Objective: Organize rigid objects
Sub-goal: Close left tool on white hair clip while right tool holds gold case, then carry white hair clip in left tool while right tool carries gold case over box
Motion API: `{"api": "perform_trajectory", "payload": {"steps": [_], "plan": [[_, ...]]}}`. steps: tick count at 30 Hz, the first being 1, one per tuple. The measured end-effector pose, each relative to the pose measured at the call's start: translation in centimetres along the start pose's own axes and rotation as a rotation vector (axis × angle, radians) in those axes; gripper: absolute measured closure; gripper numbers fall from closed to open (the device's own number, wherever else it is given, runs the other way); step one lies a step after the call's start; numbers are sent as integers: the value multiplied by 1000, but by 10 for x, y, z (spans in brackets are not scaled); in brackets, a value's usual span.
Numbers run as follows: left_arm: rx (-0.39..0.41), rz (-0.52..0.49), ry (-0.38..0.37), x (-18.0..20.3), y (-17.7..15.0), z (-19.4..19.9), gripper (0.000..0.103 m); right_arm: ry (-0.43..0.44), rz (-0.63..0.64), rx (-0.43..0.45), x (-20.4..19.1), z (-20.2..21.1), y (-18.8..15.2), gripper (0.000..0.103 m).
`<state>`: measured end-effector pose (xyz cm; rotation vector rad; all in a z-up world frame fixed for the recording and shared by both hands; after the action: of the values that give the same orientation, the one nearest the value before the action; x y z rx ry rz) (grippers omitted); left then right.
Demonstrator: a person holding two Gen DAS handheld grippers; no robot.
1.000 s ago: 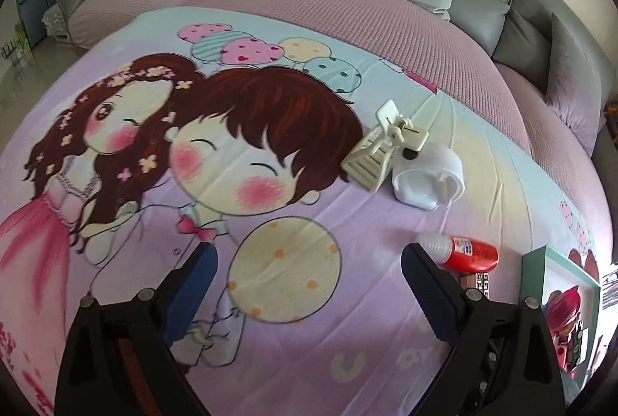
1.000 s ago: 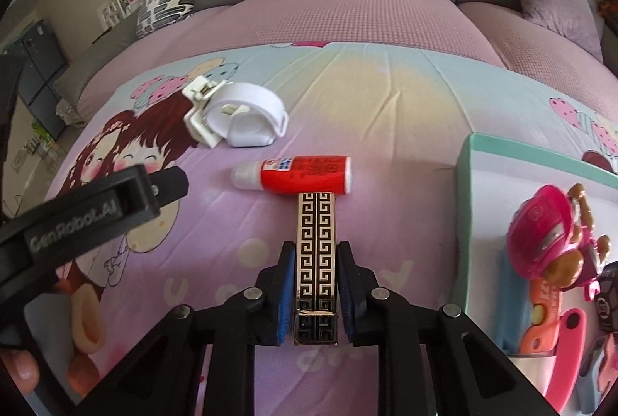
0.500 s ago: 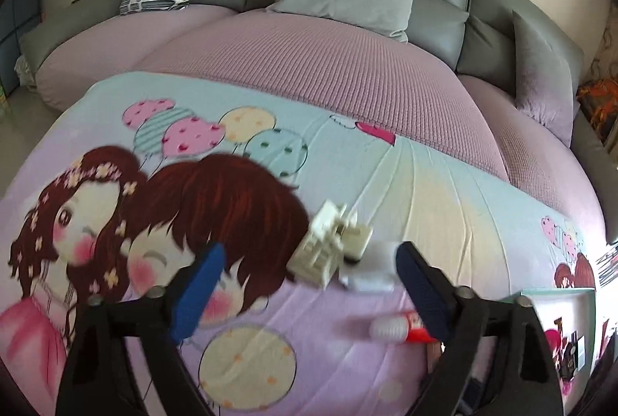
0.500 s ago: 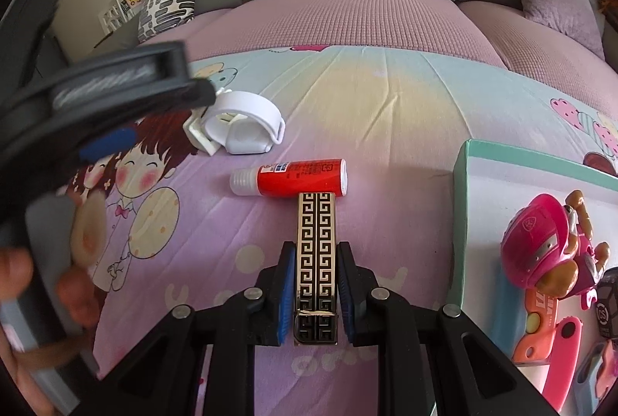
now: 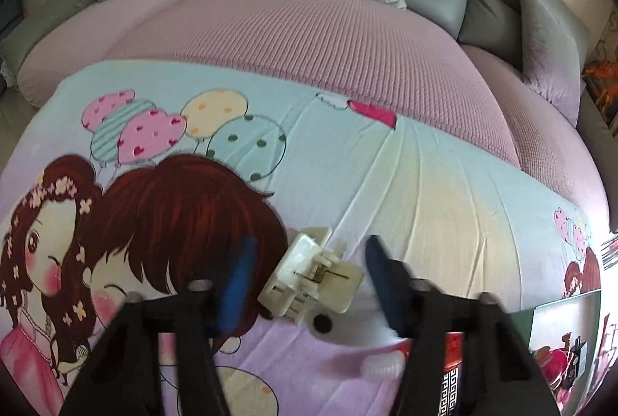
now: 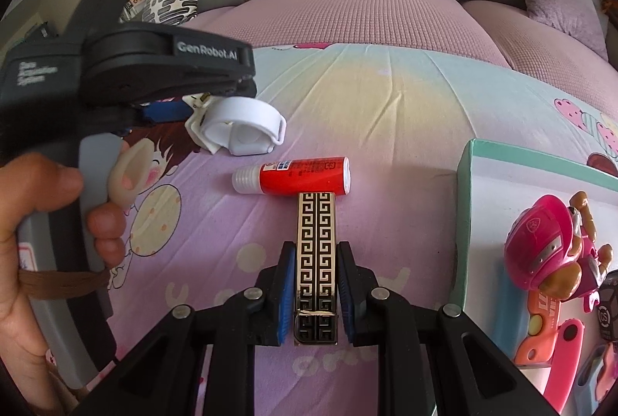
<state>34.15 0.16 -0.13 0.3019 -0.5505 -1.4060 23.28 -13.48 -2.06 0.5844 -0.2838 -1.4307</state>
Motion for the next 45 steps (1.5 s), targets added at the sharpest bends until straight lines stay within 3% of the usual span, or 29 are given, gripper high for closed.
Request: {"api": "perform_trajectory", "payload": {"steps": [1,7,9,21,30,36,45], "plan": [[-7,12,-6,-2,-1,-1,67,2,0,0,0,0,0,81],[-5,53,-16,-14,-15,9,71,15,-1,-4,2,1,-1,81],[7,86,-25,-20,-18,14,88,29,-10,-4,2,3,-1,81],[89,184,-39,-25,-54,69,87,78,-103,48,19,41,-8,81],[162,171,-110,22,-76,111,87,49,-159,141,49,100,-18,81],[209,93,-158,71,-74,126,87,-42,-217,210,92,128,-14,81],[219,-13,-214,138,-84,131,87,-156,-271,224,149,148,-19,81]]}}
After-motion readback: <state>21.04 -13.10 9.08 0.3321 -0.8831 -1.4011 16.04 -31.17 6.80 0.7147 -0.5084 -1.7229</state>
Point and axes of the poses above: each gripper's, at about its wrist camera, not at the fingertips, and z roughly against the way its jaws point, x to its right, y to its top, the point moved 5 cm from there along -z, roughly the way its jaws point, and after that the axes turned 2 degrees about -y, right-handed, at the moved point
